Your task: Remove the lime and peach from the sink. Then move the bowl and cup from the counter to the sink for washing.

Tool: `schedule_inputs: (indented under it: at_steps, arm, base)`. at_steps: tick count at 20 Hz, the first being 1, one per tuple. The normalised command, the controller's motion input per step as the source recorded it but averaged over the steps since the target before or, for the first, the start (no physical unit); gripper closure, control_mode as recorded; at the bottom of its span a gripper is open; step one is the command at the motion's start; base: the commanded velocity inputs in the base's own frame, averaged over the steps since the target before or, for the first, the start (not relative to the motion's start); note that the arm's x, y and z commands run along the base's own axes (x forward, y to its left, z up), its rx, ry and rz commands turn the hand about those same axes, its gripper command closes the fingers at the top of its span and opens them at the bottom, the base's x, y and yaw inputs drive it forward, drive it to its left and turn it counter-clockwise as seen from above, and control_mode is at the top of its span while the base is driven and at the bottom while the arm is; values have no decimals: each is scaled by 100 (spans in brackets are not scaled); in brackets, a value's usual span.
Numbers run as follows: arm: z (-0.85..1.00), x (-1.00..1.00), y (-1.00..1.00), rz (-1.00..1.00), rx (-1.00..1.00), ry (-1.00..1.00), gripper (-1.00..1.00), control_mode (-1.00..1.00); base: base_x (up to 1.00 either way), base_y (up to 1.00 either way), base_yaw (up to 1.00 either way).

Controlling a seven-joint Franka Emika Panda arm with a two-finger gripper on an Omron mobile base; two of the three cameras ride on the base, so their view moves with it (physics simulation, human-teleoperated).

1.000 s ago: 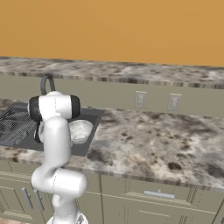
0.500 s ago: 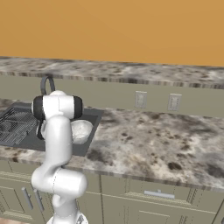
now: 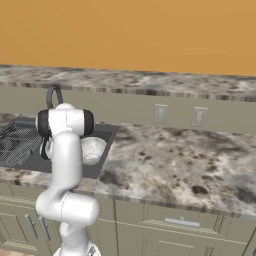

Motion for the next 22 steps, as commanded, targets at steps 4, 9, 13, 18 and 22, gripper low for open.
schedule_inputs:
  at_steps: [4, 9, 13, 18, 22]
  arm:
    - [-13, -4, 0, 1, 0, 0, 100, -100]
    - [-11, -7, 0, 1, 0, 0, 100, -100]
    - [-7, -7, 1, 0, 0, 0, 100, -100]
    - [-6, -7, 0, 0, 0, 2, -100, -100]
    - [-4, -8, 0, 0, 0, 5, -100, -100]
  base:
    - [0, 0, 0]
    - [0, 0, 0]
    - [0, 0, 0]
    - [0, 0, 0]
    - [0, 0, 0]
